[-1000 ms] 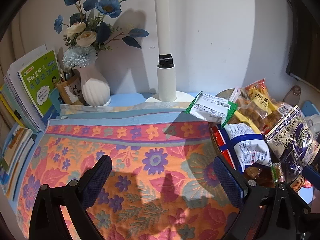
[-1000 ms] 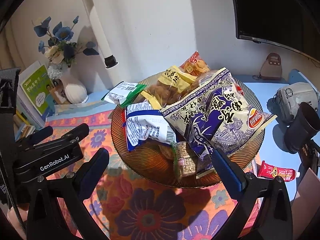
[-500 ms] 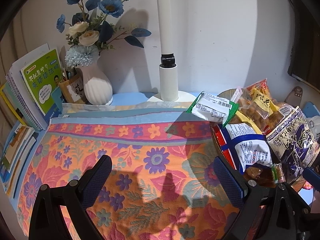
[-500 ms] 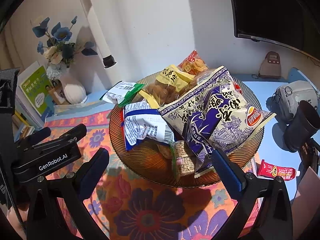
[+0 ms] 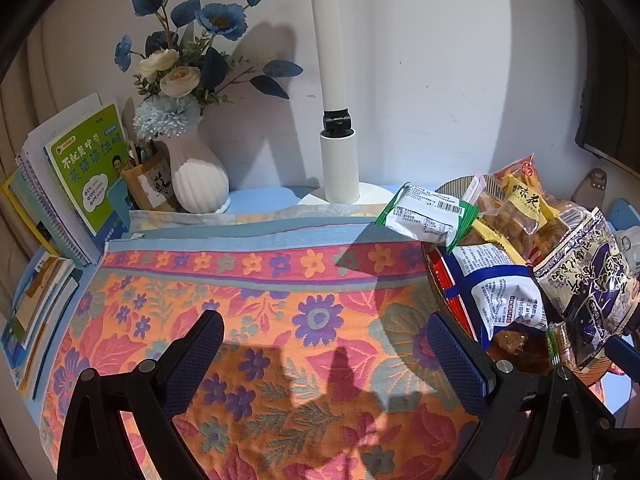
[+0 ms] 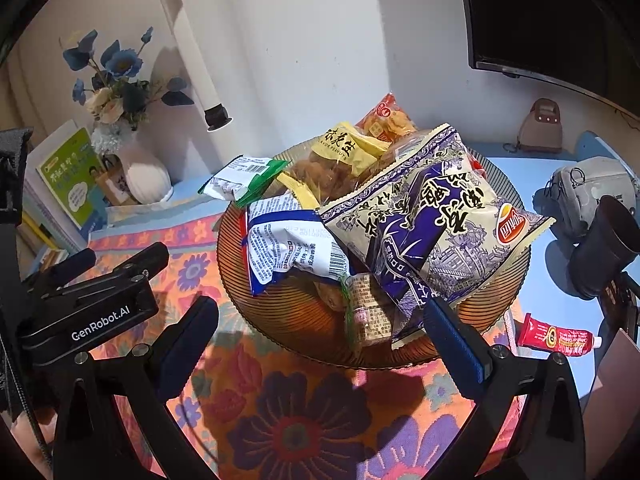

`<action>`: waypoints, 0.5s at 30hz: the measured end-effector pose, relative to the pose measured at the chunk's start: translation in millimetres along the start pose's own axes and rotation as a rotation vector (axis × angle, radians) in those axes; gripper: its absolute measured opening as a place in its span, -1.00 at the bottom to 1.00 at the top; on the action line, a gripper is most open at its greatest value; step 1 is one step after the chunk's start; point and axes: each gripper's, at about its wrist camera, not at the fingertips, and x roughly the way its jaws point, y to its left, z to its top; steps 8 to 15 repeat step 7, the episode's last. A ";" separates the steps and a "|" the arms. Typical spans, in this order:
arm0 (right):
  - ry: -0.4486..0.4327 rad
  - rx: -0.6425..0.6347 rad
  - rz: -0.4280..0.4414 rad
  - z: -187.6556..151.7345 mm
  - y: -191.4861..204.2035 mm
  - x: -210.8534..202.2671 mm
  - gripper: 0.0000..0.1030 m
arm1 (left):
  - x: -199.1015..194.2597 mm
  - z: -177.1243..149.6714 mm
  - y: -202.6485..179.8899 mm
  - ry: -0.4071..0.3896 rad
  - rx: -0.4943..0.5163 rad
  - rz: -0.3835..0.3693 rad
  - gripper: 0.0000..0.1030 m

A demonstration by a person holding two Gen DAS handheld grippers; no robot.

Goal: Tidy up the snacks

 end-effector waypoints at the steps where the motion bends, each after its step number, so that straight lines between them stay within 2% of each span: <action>1: 0.000 0.000 -0.001 -0.1 0.4 -0.2 1.00 | -1.0 -0.5 0.5 -0.002 0.000 -0.002 0.95; 15: 0.004 -0.001 -0.007 -0.3 2.8 -1.8 1.00 | -5.8 -1.0 4.9 -0.007 0.008 -0.012 0.95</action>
